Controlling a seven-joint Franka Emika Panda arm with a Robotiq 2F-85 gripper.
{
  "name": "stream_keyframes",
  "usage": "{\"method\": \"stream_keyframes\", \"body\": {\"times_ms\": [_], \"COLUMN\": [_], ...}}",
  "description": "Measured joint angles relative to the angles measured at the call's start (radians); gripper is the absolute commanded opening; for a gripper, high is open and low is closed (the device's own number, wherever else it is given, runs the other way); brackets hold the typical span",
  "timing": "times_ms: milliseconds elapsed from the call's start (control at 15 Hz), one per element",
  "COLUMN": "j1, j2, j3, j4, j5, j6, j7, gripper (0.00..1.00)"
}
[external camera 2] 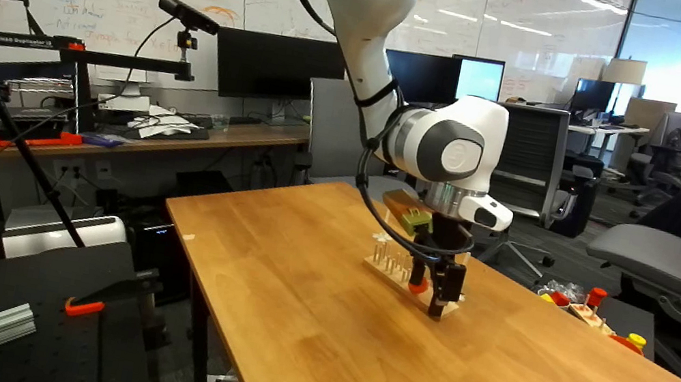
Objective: Take the orange object and position it onto one of the small dowels
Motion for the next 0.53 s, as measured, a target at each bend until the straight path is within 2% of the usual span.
{"method": "stream_keyframes", "body": {"times_ms": [533], "j1": [-0.004], "j2": [0.009], "j3": [-0.005], "j4": [0.015], "j5": [0.000], "j6": [0.000], "j7": [0.000], "gripper": [1.00]}}
